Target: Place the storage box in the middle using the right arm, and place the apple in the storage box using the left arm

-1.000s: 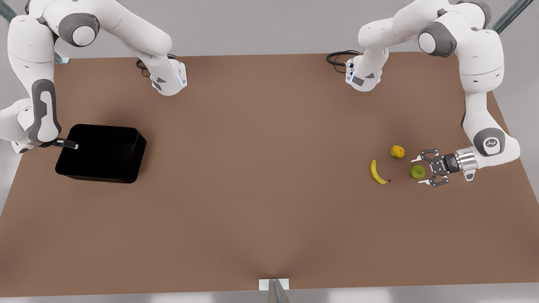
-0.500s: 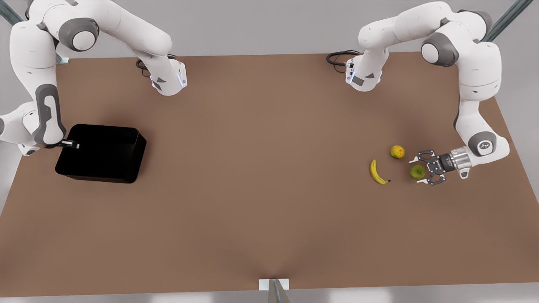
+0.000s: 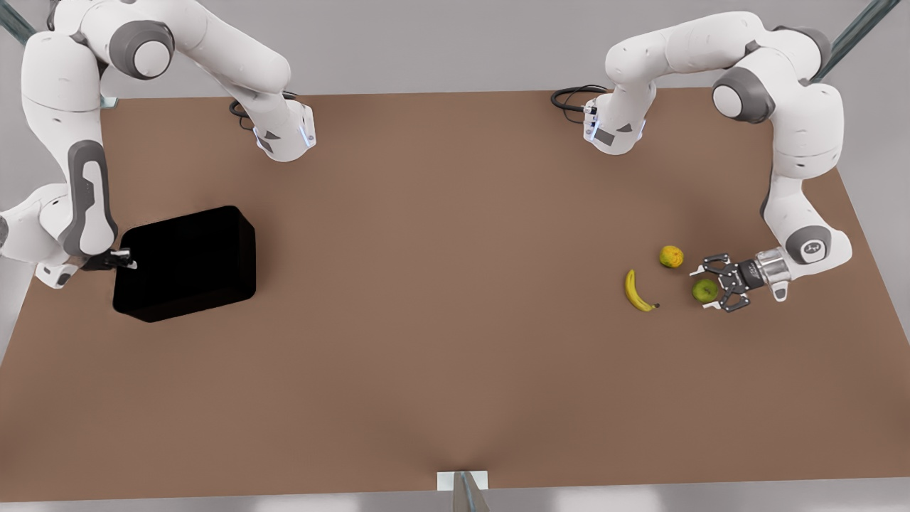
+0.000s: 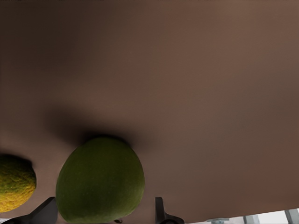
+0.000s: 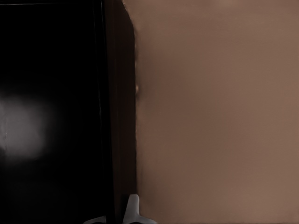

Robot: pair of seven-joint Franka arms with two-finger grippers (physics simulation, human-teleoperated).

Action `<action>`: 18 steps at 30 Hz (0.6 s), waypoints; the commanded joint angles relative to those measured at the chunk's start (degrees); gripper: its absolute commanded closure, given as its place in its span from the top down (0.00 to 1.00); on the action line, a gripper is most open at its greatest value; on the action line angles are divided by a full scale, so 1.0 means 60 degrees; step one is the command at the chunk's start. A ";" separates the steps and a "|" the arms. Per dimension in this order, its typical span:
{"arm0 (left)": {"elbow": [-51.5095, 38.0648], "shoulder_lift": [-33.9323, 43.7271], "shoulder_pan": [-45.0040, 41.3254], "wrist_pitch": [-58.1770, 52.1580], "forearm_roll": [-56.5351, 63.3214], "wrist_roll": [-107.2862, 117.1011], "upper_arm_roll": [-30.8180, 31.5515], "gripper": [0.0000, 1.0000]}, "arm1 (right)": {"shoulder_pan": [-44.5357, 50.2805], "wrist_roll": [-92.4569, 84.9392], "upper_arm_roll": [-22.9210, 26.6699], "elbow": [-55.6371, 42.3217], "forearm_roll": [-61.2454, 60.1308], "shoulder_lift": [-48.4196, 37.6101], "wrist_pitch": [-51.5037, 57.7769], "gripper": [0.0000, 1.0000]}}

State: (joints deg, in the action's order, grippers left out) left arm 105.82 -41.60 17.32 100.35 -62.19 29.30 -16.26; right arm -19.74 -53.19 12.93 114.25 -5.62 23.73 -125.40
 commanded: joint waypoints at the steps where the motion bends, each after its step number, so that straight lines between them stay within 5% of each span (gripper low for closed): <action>1: 0.0000 -0.0010 0.0000 0.0003 -0.0064 -0.0020 0.0000 1.00 | 0.0125 -0.0012 -0.0001 0.0001 0.0013 -0.0058 0.0098 0.21; 4: -0.0014 -0.0127 0.0058 0.0032 -0.0167 -0.0196 0.0000 1.00 | 0.1911 0.0925 -0.0060 -0.0951 0.0013 -0.0278 0.1797 0.21; 9: 0.0000 -0.0333 0.0117 0.0296 -0.0430 -0.0269 0.0014 1.00 | 0.6643 0.6768 -0.0279 -0.2401 -0.1071 0.0029 0.2428 0.21; 12: 0.0000 -0.0333 0.0117 0.0281 -0.0431 -0.0254 0.0000 1.00 | 0.7625 1.0020 -0.1554 -0.3149 -0.1027 0.0659 0.1843 0.21; 13: 0.0015 -0.0333 0.0117 0.0281 -0.0430 -0.0254 0.0000 0.91 | 0.8167 1.1193 -0.1554 -0.3660 -0.1027 0.1083 0.1725 0.21; 14: 0.0015 -0.0333 0.0117 0.0281 -0.0430 -0.0254 0.0000 0.64 | 0.8548 1.1940 -0.1554 -0.4129 -0.1042 0.1435 0.1725 0.21; 15: 0.0015 -0.0333 0.0117 0.0281 -0.0445 -0.0254 0.0014 0.54 | 0.8914 1.2717 -0.1554 -0.4686 -0.1071 0.1918 0.1710 0.21; 18: 0.0029 -0.0347 0.0117 0.0296 -0.0445 -0.0254 0.0000 0.43 | 0.9032 1.3348 -0.2110 -0.5610 -0.1071 0.2769 0.1242 0.21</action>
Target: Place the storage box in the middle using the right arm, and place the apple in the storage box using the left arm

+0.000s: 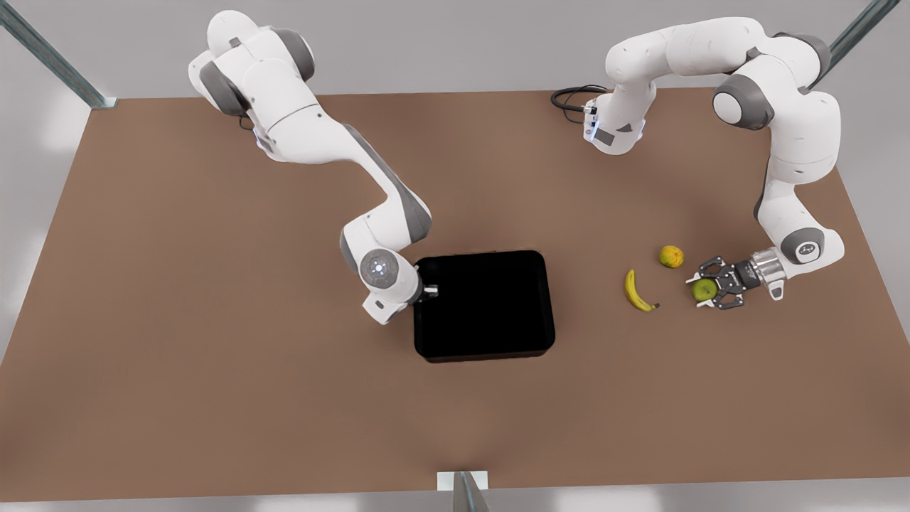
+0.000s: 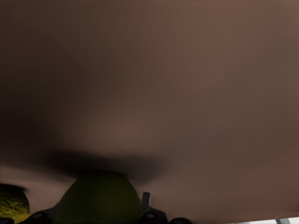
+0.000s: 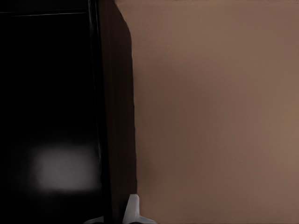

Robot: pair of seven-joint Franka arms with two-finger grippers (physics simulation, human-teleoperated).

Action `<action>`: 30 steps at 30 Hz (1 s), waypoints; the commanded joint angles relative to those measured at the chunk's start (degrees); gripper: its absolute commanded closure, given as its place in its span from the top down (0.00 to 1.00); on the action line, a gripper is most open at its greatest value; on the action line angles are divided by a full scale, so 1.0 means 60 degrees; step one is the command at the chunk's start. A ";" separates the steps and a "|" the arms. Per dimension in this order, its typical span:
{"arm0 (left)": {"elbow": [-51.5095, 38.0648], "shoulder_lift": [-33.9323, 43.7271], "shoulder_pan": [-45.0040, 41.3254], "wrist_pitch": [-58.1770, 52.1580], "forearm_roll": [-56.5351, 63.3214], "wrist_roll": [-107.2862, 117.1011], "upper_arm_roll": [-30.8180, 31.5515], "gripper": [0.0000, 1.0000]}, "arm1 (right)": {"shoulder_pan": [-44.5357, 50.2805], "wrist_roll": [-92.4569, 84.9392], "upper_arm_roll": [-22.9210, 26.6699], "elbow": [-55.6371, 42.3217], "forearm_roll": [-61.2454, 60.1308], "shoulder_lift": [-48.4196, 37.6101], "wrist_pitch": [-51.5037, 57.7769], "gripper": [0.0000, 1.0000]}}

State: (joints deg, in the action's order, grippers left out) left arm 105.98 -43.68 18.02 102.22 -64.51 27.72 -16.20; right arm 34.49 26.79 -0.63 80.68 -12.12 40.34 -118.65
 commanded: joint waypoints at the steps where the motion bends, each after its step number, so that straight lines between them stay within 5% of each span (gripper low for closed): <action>1: -0.0012 -0.0016 -0.0001 0.0000 -0.0059 -0.0006 0.0004 0.43 | -0.0035 -0.0041 -0.0027 0.0016 0.0012 0.0000 -0.0014 0.21; 6: -0.0217 0.0204 -0.0001 -0.0190 0.0088 0.0184 -0.0010 0.31 | -0.0108 -0.0041 -0.0540 -0.0028 -0.0514 0.0161 -0.0571 0.21; 7: -0.0231 0.0409 -0.0001 -0.0205 0.0190 0.0228 -0.0039 0.30 | -0.0123 -0.0274 -0.0525 -0.0028 -0.0588 0.0147 -0.0571 1.00; 10: -0.1315 0.1185 -0.0030 -0.0644 0.1933 0.0682 0.0004 0.30 | -0.0123 -0.0480 -0.0511 -0.0058 -0.0647 0.0117 -0.0571 1.00; 16: -0.2692 0.2738 -0.0704 -0.0498 0.6664 0.1693 0.2377 0.30 | -0.0869 -0.0612 -0.0862 -0.0497 -0.0676 -0.0117 -0.0132 1.00; 20: -0.2853 0.3046 -0.0880 -0.0132 0.9857 0.3465 0.5277 0.30 | -0.2686 -0.0964 -0.1185 -0.1464 -0.0559 -0.2591 0.3559 1.00; 22: -0.2766 0.3031 -0.0982 0.0131 1.1615 0.4885 0.6946 0.30 | -0.3111 -0.2456 -0.1126 -0.1640 0.2500 -0.3983 0.6575 1.00; 25: -0.2678 0.2914 -0.1466 0.0176 1.3139 0.6965 0.8558 0.30 | -0.4897 -0.5607 -0.0467 0.0875 0.3338 -0.6603 0.6521 1.00; 26: -0.2634 0.2885 -0.1831 0.0191 1.3520 0.7771 0.8881 0.30 | -0.5572 -0.5506 -0.0467 0.4728 0.3264 -0.9283 0.3784 1.00; 30: -0.2648 0.2548 -0.2857 0.0688 1.4209 1.0525 0.9658 0.30 | -0.5587 -0.5007 -0.0467 0.4923 0.3250 -0.9389 0.4072 1.00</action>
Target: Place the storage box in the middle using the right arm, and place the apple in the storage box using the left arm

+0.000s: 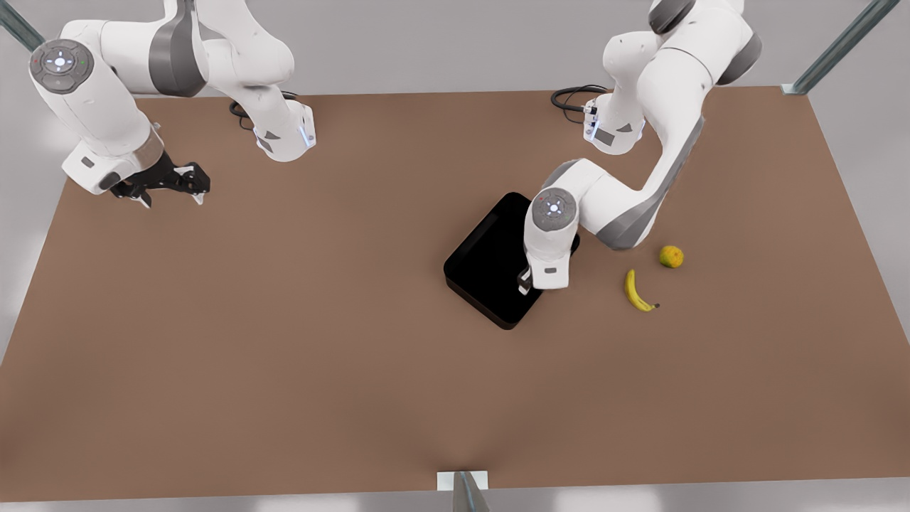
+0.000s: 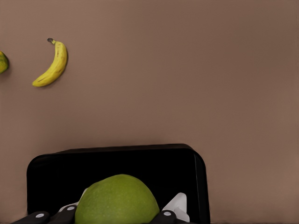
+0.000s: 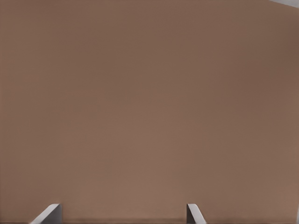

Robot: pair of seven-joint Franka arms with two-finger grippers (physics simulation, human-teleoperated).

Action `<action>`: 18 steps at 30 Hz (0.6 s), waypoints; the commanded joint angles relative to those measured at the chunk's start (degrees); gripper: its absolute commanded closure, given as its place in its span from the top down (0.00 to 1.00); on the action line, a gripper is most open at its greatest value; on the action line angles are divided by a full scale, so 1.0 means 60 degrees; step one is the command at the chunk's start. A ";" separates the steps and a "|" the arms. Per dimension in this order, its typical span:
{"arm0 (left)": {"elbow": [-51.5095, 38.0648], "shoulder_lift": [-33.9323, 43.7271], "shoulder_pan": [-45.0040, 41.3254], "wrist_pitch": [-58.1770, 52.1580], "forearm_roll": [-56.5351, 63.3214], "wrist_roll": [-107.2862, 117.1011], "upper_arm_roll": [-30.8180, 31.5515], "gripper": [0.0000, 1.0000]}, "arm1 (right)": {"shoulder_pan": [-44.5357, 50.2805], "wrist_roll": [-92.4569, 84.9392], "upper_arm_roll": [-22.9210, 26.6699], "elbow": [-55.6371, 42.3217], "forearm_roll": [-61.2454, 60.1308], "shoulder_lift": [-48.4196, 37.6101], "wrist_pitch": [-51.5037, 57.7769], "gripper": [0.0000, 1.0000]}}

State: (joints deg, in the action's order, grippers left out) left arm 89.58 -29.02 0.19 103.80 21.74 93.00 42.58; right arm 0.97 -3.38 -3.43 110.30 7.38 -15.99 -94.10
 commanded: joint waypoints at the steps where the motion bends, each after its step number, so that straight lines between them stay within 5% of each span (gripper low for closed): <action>1: 0.0041 -0.0012 -0.0003 0.0629 -0.0182 0.0187 0.0052 0.30 | 0.0000 -0.0009 0.0000 0.0001 0.0000 0.0000 0.0068 1.00; 4: 0.0099 -0.0232 -0.0193 0.0688 -0.0357 0.0672 0.0433 0.32 | -0.0015 -0.0009 0.0044 0.0030 -0.0015 0.0000 0.0171 1.00; 5: 0.0129 -0.0261 -0.0340 0.0542 -0.0401 0.0672 0.0448 0.49 | -0.0015 -0.0009 0.0044 0.0030 -0.0015 0.0000 0.0185 1.00; 6: 0.0260 -0.0247 -0.0471 0.0278 -0.0416 0.0540 0.0448 0.97 | -0.0015 -0.0009 0.0131 0.0030 -0.0015 -0.0015 0.0258 1.00; 18: -0.0793 0.0193 -0.0486 -0.1464 -0.0064 -0.1523 0.0301 1.00 | 0.0102 0.0006 0.0264 -0.0058 -0.0689 0.0014 0.0010 1.00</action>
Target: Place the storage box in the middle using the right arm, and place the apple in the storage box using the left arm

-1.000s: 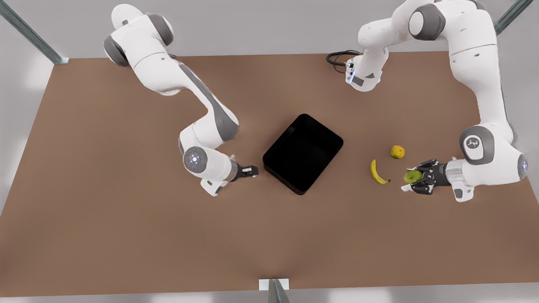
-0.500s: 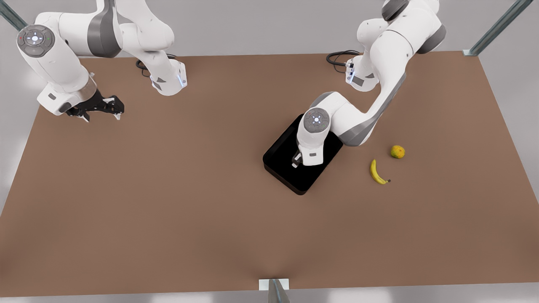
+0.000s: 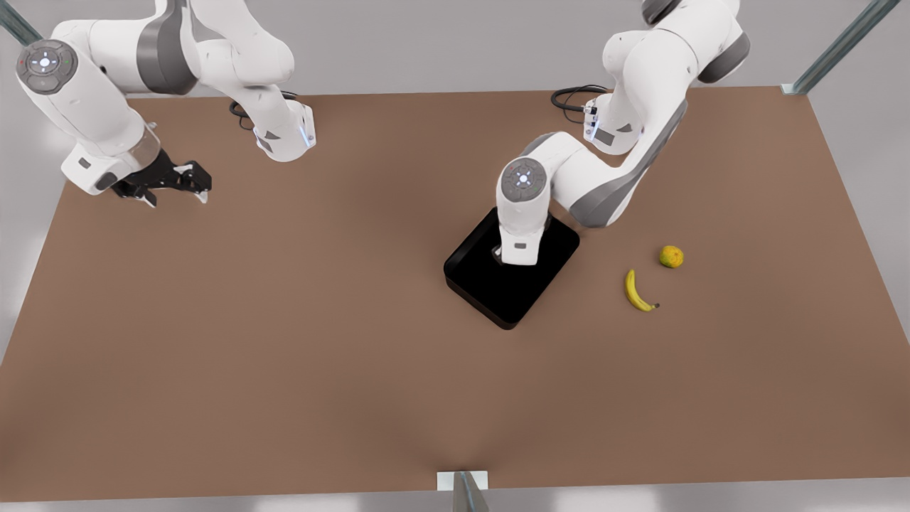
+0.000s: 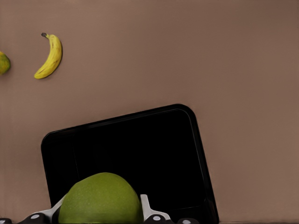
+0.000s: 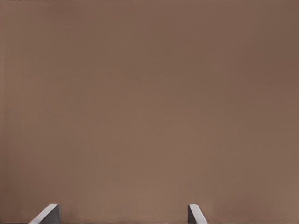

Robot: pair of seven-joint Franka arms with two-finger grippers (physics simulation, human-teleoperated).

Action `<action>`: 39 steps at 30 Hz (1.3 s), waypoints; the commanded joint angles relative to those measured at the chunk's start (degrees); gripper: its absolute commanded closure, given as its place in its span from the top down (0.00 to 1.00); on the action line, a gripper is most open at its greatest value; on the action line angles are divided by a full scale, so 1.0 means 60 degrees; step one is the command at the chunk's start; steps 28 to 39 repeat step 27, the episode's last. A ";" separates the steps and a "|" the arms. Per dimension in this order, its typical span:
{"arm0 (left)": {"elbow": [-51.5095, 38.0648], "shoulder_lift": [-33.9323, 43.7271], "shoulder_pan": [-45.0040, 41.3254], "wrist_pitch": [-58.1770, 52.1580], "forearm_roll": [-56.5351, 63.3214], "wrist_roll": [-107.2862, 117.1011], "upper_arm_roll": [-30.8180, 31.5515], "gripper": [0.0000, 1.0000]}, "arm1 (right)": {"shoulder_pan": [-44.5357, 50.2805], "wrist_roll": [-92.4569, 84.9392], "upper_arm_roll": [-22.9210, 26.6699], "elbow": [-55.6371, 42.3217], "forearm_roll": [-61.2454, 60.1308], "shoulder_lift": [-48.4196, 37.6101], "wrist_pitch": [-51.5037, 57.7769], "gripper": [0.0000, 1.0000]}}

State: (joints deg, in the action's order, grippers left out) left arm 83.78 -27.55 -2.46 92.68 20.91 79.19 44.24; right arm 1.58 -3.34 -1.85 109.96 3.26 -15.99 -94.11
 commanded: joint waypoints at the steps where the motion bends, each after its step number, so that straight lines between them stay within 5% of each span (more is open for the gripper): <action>1: -0.0221 0.0021 0.0014 -0.0356 -0.0494 -0.0683 -0.0005 1.00 | 0.0000 0.0000 0.0000 -0.0002 -0.0002 -0.0016 -0.0017 1.00; 5: -0.0809 0.0212 0.0278 -0.1282 -0.1141 -0.5303 -0.0167 1.00 | 0.0000 0.0000 0.0000 0.0042 -0.0031 -0.0075 -0.0003 1.00; 11: -0.0809 0.0197 0.0249 -0.0901 -0.0906 -0.5856 -0.0355 1.00 | 0.0000 0.0000 -0.0015 0.0071 -0.0046 -0.0075 -0.0047 1.00; 13: -0.0882 0.1089 0.0118 -0.1004 -0.1915 -0.8623 -0.2198 1.00 | 0.0000 0.0014 0.0000 0.0071 -0.0061 -0.0090 -0.0062 1.00; 15: -0.0633 0.2687 -0.0469 -0.1149 -0.3249 -1.2184 -0.5584 1.00 | 0.0000 0.0014 -0.0015 0.0086 -0.0061 -0.0163 -0.0047 1.00; 17: -0.0575 0.3580 -0.0513 -0.1765 -0.3440 -1.4178 -0.7211 1.00 | 0.0000 0.0015 -0.0015 0.0086 -0.0061 -0.0177 -0.0061 1.00; 21: 0.0567 0.4621 -0.0805 -0.1678 -0.3426 -1.4311 -0.8267 1.00 | 0.0000 0.0015 -0.0015 0.0101 -0.0061 -0.0207 -0.0062 1.00; 39: 0.0627 0.4431 -0.0806 -0.1472 -0.3426 -1.4253 -0.8326 1.00 | 0.0014 0.0015 -0.0015 0.0115 -0.0075 -0.0207 -0.0062 1.00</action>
